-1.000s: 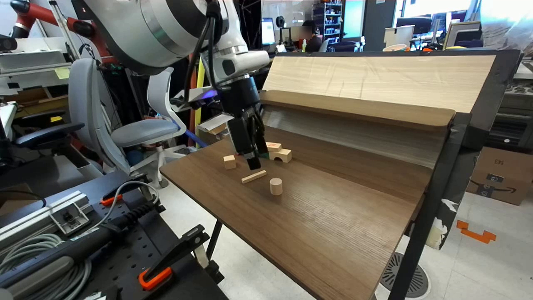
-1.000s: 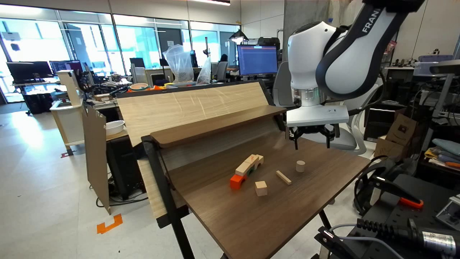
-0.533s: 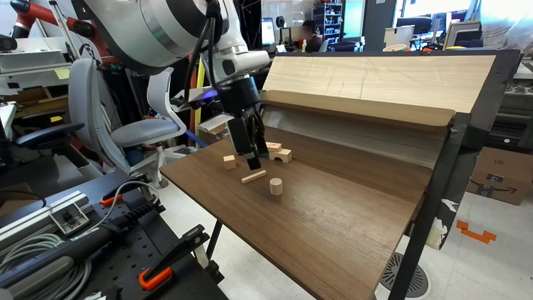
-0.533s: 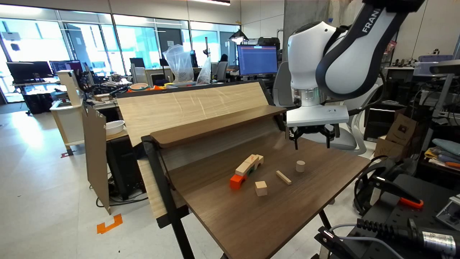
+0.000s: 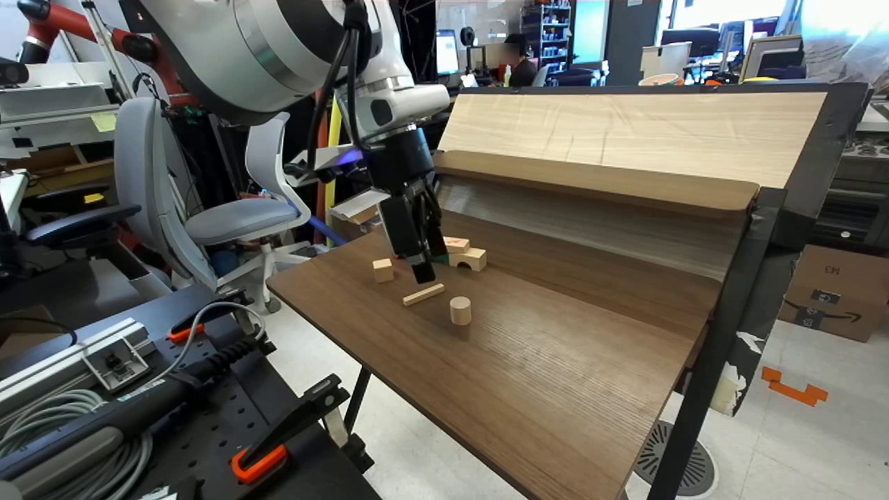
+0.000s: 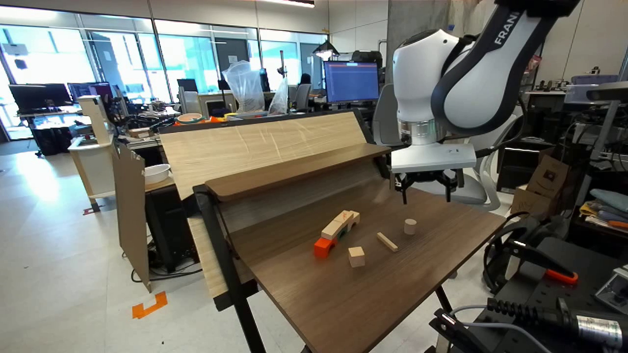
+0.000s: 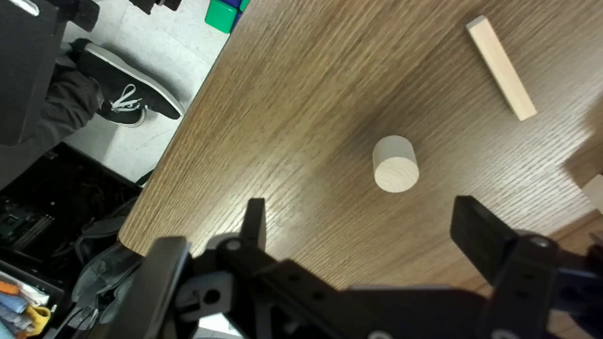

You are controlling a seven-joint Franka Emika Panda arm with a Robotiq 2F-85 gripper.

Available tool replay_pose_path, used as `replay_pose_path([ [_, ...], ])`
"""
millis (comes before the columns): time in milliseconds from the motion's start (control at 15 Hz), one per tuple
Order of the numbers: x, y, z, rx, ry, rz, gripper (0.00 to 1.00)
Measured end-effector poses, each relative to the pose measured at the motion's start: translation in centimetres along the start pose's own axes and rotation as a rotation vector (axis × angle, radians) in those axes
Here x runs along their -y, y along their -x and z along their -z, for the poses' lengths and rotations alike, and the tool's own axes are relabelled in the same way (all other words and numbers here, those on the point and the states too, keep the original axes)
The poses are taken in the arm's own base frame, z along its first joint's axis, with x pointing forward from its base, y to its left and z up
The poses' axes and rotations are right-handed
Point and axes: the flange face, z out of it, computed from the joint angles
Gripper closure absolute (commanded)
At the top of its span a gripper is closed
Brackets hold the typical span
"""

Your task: Pick the block and stack it on the other blocks

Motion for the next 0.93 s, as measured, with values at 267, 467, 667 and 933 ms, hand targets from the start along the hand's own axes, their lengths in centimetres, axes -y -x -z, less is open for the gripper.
replay_pose_path([
  [267, 1.0, 0.0, 0.1, -0.04, -0.092, -0.039, 0.0],
  [467, 2.7, 1.2, -0.1, -0.054, -0.199, -0.072, 0.0],
  [667, 4.2, 3.3, -0.9, -0.039, -0.256, -0.07, 0.0],
  [933, 5.6, 6.1, -2.2, -0.011, -0.284, -0.049, 0.0],
])
